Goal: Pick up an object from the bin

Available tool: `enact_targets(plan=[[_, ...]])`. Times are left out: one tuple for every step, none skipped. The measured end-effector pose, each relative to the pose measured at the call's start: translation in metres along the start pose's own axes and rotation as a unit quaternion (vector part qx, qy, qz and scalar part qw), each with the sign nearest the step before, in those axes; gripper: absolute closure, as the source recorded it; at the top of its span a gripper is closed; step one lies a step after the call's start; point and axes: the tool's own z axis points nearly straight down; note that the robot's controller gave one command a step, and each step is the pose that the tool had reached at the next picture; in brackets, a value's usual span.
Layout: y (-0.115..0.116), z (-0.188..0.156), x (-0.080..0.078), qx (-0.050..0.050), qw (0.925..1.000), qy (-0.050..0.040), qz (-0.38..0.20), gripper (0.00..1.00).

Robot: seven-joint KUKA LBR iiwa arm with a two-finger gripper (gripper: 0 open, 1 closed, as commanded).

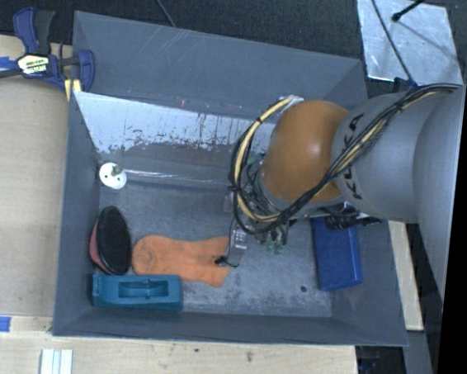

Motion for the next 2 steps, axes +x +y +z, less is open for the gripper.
enact_targets(plan=[[0.002, 0.012, 0.002, 0.000, 1.0000, 0.0012, -0.009, 0.00], [0.018, 0.033, -0.006, -0.001, 0.9847, -0.0009, -0.175, 1.00]])
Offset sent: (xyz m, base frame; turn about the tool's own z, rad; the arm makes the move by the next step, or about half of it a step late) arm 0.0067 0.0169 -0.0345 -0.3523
